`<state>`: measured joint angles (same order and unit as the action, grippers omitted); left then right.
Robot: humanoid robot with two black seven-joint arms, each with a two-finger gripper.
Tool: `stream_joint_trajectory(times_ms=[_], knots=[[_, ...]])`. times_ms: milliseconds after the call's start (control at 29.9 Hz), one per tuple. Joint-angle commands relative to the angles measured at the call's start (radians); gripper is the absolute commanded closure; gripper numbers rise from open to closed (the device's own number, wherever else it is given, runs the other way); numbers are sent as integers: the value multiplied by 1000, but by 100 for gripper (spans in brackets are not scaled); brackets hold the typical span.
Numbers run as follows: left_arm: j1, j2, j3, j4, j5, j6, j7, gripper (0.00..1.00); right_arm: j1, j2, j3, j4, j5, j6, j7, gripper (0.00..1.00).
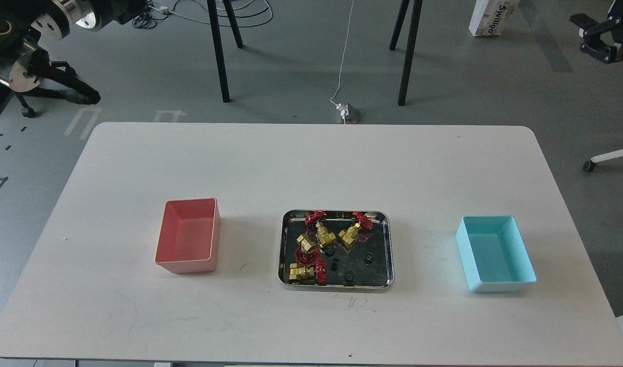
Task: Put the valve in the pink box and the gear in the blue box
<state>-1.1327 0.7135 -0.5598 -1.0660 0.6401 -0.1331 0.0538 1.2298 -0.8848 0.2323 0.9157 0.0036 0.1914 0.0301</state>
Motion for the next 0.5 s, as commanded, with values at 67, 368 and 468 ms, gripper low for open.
stream_joint_trajectory(times_ms=[67,368,468], knots=[[5,30,-3,-12,-3,-106,-25,0,2,-8,2,55,-1,-3,-13,1],[14,57,-81,95,-83,-356,-54,0,14,1,33,66,-7,-7,-12,1],[34,50,-75,92,-45,-333,-158,1,19,1,33,66,-13,-7,-12,1]])
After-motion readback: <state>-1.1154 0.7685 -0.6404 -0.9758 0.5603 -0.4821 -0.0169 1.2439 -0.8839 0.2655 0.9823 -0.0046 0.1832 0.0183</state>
